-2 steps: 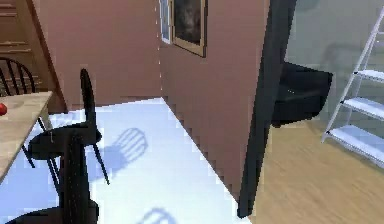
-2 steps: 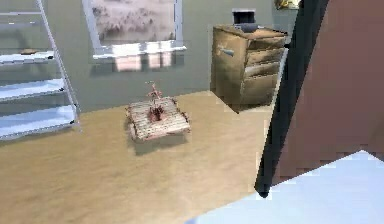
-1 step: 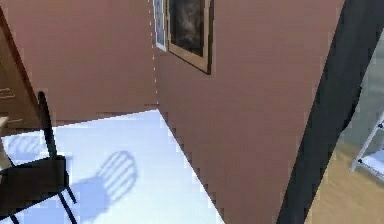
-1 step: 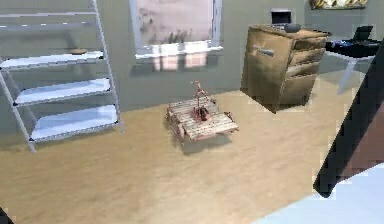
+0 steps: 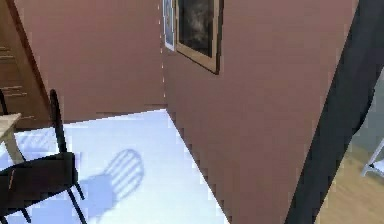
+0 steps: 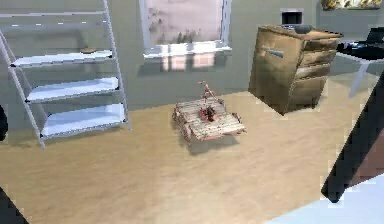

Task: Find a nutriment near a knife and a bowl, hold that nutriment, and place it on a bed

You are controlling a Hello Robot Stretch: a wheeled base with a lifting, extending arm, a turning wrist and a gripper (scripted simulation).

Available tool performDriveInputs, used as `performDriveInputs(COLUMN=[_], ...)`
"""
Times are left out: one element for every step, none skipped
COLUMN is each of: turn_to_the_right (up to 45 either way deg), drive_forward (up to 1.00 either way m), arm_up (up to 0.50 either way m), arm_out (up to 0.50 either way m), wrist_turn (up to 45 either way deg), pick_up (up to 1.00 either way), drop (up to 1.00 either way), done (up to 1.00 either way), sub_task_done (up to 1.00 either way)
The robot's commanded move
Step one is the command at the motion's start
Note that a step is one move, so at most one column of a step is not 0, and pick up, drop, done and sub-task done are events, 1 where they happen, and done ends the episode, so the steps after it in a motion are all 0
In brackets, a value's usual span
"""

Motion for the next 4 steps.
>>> performDriveInputs(turn_to_the_right=[24.0, 0.0, -36.0, 0.0], drive_forward=[0.0, 0.2, 0.0, 0.55], arm_up=[0.0, 0.0, 0.0, 0.0], arm_out=[0.0, 0.0, 0.0, 0.0], wrist_turn=[0.0, 0.0, 0.0, 0.0], pick_up=[0.0, 0.0, 0.0, 0.0], drop=[0.0, 0.0, 0.0, 0.0], done=[0.0, 0.0, 0.0, 0.0], sub_task_done=[0.0, 0.0, 0.0, 0.0])
